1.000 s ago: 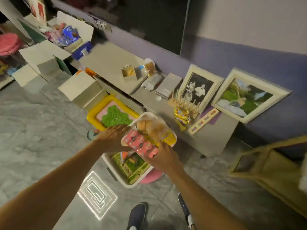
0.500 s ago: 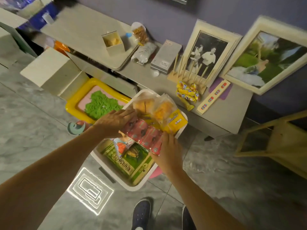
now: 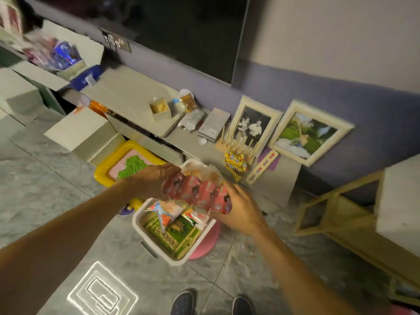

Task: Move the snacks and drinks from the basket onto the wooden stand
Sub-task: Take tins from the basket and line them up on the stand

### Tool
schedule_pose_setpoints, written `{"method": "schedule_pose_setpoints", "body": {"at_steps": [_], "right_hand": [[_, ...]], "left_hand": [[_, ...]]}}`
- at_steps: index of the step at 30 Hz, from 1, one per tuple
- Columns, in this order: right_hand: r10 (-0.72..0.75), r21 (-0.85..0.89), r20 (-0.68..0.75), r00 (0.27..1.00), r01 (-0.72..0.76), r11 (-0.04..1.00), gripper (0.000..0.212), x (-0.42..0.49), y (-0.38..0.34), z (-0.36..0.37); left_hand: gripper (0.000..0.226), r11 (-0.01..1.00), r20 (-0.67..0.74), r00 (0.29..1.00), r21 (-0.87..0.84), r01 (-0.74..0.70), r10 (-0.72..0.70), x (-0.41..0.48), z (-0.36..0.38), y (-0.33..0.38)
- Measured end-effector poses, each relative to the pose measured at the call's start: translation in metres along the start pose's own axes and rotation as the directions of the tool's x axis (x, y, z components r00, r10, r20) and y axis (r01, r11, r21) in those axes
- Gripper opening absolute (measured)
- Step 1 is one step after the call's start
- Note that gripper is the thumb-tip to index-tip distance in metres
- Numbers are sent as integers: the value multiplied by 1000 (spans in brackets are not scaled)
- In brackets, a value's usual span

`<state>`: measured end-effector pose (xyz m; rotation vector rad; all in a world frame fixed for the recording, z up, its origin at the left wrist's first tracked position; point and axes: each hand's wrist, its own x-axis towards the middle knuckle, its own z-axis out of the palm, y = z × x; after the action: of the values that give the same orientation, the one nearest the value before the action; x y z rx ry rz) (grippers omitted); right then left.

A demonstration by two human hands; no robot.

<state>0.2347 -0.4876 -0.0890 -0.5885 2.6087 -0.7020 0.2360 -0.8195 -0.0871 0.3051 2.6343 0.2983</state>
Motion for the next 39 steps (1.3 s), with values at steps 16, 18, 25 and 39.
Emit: {"method": "schedule_pose_setpoints", "body": {"at_steps": [16,18,25,39], "right_hand": [[173,410,-344,923,-18,912,64,-208,-59,-377],[234,455,-428,873,-16,890,68,-242,-40,-394],[413,556,-534,738,-61,829,50,-387,45,-422],[528,573,-537,657,-174,800,68,-626,249,-477]], "left_hand": [[62,728,-181,949,-610,-313,257,-95,-345,259],[54,664,-235,924,-644,-380,301,-91,-352,308],[34,553,-217,868,-696,-458,446,-55,-309,480],[44,512,-92,735,-659,-551,672,7,-215,797]]}}
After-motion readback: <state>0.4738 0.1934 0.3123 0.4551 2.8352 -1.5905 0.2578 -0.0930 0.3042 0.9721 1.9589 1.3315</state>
